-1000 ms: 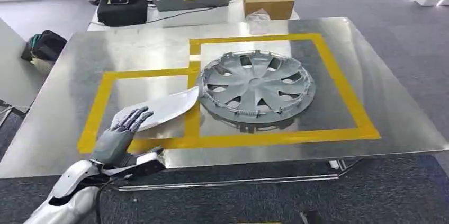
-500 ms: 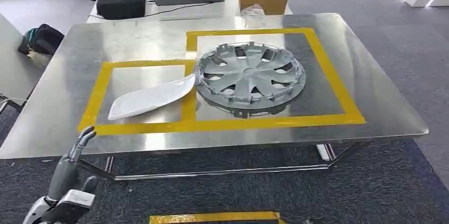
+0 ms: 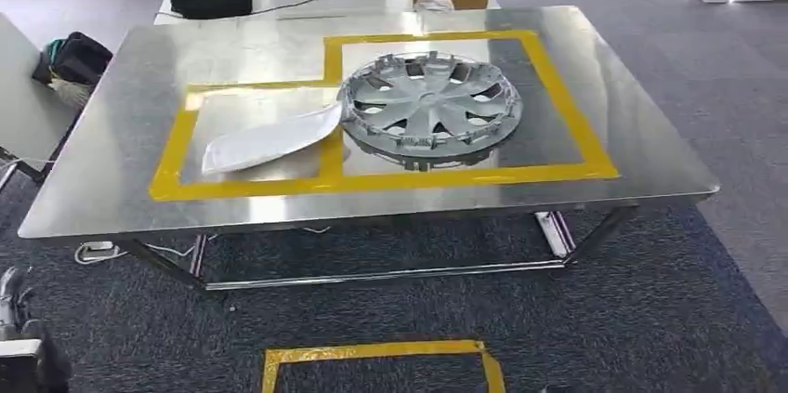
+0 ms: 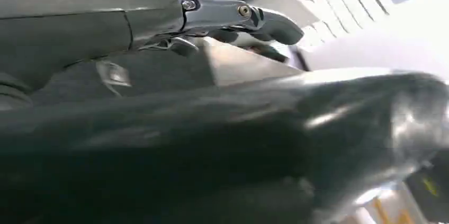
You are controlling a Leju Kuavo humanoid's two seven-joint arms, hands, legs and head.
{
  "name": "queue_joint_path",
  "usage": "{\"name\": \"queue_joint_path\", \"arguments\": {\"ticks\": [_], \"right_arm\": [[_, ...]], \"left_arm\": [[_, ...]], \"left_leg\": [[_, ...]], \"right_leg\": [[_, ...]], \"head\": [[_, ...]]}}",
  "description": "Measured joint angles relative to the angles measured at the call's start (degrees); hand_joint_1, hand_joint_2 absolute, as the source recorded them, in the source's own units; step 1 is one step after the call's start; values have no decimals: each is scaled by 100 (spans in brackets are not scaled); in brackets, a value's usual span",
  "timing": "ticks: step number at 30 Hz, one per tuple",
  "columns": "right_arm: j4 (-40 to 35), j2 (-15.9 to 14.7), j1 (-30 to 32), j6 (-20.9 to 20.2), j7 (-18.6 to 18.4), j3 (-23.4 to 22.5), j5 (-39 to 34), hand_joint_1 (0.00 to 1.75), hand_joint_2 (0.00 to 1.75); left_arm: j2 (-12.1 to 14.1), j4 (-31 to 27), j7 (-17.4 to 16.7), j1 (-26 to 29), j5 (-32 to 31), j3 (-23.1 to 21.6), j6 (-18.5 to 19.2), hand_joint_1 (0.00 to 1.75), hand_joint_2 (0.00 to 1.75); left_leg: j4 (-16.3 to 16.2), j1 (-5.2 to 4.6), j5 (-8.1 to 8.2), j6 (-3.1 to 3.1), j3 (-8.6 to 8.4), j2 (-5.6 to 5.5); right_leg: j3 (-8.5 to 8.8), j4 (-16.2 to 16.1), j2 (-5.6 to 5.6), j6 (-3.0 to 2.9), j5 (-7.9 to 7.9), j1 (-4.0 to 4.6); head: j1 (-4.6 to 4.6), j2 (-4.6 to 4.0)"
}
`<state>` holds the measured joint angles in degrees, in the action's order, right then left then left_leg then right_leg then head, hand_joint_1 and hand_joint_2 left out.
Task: Take the parts from the cabinet and place them on the table.
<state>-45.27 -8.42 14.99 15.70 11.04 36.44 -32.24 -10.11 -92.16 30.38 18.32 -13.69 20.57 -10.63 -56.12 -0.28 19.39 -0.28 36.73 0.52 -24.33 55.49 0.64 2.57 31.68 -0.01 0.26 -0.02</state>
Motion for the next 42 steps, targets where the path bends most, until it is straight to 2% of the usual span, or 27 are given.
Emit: {"name": "queue_joint_path", "arguments": {"ticks": [2, 3, 5, 6, 7, 8, 10, 11, 13, 14, 17, 19, 21, 22, 24, 26, 27, 28, 31, 32, 34, 36, 37, 38, 40, 41, 42], "right_arm": [[-107, -46, 62, 72, -11, 166, -116, 0, 0], [-166, -94, 75, 111, -13, 234, -168, 0, 0], [-306, -199, 110, 207, 13, 380, -309, 0, 0], [-347, -229, 111, 258, 22, 461, -382, 0, 0], [-387, -284, 108, 310, 44, 555, -455, 0, 0], [-424, -317, 108, 350, 57, 634, -503, 0, 0], [-487, -367, 113, 428, 68, 769, -575, 0, 0], [-533, -409, 113, 476, 77, 873, -616, 0, 0], [-640, -485, 146, 575, 98, 986, -682, 0, 0], [-693, -533, 152, 607, 109, 1069, -719, 0, 0], [-784, -636, 174, 664, 129, 1257, -782, 0, 0], [-839, -677, 218, 673, 131, 1351, -798, 0, 0], [-863, -717, 215, 695, 133, 1396, -810, 0, 0], [-884, -736, 206, 729, 135, 1424, -852, 0, 0], [-968, -809, 204, 879, 175, 1536, -1065, 0, 0], [-1112, -963, 208, 920, 278, 1725, -1336, 0, 0], [-1208, -1115, 202, 883, 371, 1863, -1484, 0, 0], [-1306, -1260, 189, 887, 460, 2009, -1668, 0, 0], [-1569, -1653, 151, 1071, 682, 2468, -2226, 0, 0], [-1681, -1777, 129, 1172, 746, 2660, -2387, 0, 0], [-1831, -1972, 61, 1300, 831, 2984, -2610, 0, 0], [-1952, -2079, -12, 1364, 892, 3292, -2758, 0, 0], [-1989, -2120, -22, 1375, 903, 3403, -2791, 0, 0], [-2024, -2153, -48, 1381, 914, 3495, -2802, 0, 0], [-2078, -2218, -88, 1388, 925, 3641, -2837, 0, 0], [-2098, -2245, -110, 1390, 940, 3691, -2861, 0, 0], [-2118, -2266, -154, 1394, 968, 3751, -2918, 0, 0]], "left_arm": [[-247, 308, 7, -79, -336, 758, 345, 0, 0], [-356, 457, 7, -101, -452, 1066, 441, 0, 0], [-562, 925, -18, -316, -758, 1794, 581, 0, 0], [-634, 1159, -31, -405, -920, 2126, 631, 0, 0], [-716, 1405, -114, -469, -1097, 2456, 661, 0, 0], [-764, 1615, -188, -516, -1230, 2681, 663, 0, 0], [-838, 1989, -322, -562, -1418, 3011, 637, 0, 0], [-873, 2265, -404, -585, -1546, 3186, 602, 0, 0], [-917, 2572, -507, -646, -1733, 3345, 515, 0, 0], [-930, 2745, -540, -681, -1813, 3410, 484, 0, 0], [-944, 3129, -588, -657, -1887, 3565, 440, 0, 0], [-952, 3276, -588, -657, -1894, 3635, 419, 0, 0], [-952, 3405, -610, -666, -1909, 3666, 434, 0, 0], [-952, 3461, -660, -666, -1961, 3670, 484, 0, 0], [-952, 3553, -800, -659, -2126, 3668, 688, 0, 0], [-959, 3671, -881, -639, -2274, 3659, 995, 0, 0], [-969, 3723, -903, -617, -2346, 3620, 1083, 0, 0], [-970, 3760, -922, -580, -2390, 3546, 1129, 0, 0], [-972, 3865, -1019, -484, -2373, 3220, 1171, 0, 0], [-972, 3896, -1054, -427, -2355, 3121, 1184, 0, 0], [-974, 3927, -1137, -333, -2379, 2939, 1256, 0, 0], [-978, 3964, -1180, -293, -2427, 2754, 1313, 0, 0], [-974, 3979, -1185, -285, -2432, 2693, 1321, 0, 0], [-974, 3995, -1185, -278, -2434, 2647, 1324, 0, 0], [-974, 4003, -1191, -231, -2436, 2579, 1330, 0, 0], [-976, 4006, -1191, -212, -2456, 2551, 1350, 0, 0], [-978, 4008, -1191, -204, -2523, 2520, 1387, 0, 0]], "left_leg": [[-4, 31, -4, -75, 33, -20], [-126, 31, 287, -114, 94, -33], [-879, 43, 1039, -158, 280, -43], [-1320, 51, 1297, -173, 364, -43], [-1660, 54, 1377, -179, 387, -43], [-1753, 59, 1273, -179, 326, -43], [-1449, 69, 928, -166, -5, -41], [-887, 81, 777, -152, -433, -24], [77, 60, 903, -112, -1107, 38], [219, 38, 955, -51, -1122, 21], [238, 23, 836, 76, -963, -13], [235, 19, 765, 168, -906, -14], [234, -14, 678, 204, -810, -35], [234, -33, 653, 214, -752, -43], [234, -71, 566, 230, -640, -64], [233, -91, 496, 220, -566, -119], [227, -95, 463, 210, -548, -137], [221, -131, 442, 193, -513, -140], [198, -124, 336, 133, -464, -192], [183, -142, 332, 114, -457, -225], [-136, -116, 678, 24, -324, -173], [-1121, -58, 1280, -63, 54, -134], [-1522, -41, 1439, -88, 195, -128], [-1700, -23, 1457, -106, 227, -125], [-1275, 11, 1131, -117, -103, -111], [-799, 17, 911, -109, -398, -80], [-266, 17, 743, -96, -731, 49]], "right_leg": [[-91, -7, -28, -104, -110, -35], [-157, -3, -38, -141, -169, -30], [-308, 0, -66, -192, -300, -30], [-391, 4, -76, -191, -367, -25], [-477, 9, -88, -187, -435, -20], [-520, 19, -99, -180, -497, -19], [-677, 47, -113, -151, -598, -20], [-771, 69, -120, -118, -663, -21], [-870, 84, -167, -44, -738, 2], [-923, 88, -200, 4, -831, 0], [-1015, 60, -227, 107, -930, -40], [-1167, 474, -141, 146, -421, -50], [-1447, 1474, -88, 154, 166, -35], [-1525, 1819, -88, 148, 297, -31], [-1320, 1764, -86, 108, 94, -7], [-679, 879, -45, 39, -333, 23], [-294, 314, 40, 5, -387, 32], [-11, -36, 108, -16, -250, 33], [-85, -174, 62, -40, -215, 48], [-98, -204, 27, -97, -251, 15], [-128, -209, -49, -173, -298, -10], [-182, -202, -138, -184, -338, -9], [-208, -192, -193, -179, -351, -8], [-232, -180, -237, -176, -360, -9], [-264, -145, -323, -159, -371, -12], [-274, -128, -361, -155, -370, -15], [-263, -104, -397, -134, -360, -14]], "head": [[20, 0], [9, 0], [-48, 0], [-50, 0], [-48, 0], [-50, 0], [-46, 0], [-52, 0], [-48, 0], [-39, 0], [-48, 0], [-15, 0], [17, 0], [18, 0], [17, 0], [17, 0], [13, 0], [15, 0], [9, 0], [9, 0], [-35, 0], [-44, 0], [-48, 0], [-46, 0], [-46, 0], [-48, 0], [-46, 0]]}}
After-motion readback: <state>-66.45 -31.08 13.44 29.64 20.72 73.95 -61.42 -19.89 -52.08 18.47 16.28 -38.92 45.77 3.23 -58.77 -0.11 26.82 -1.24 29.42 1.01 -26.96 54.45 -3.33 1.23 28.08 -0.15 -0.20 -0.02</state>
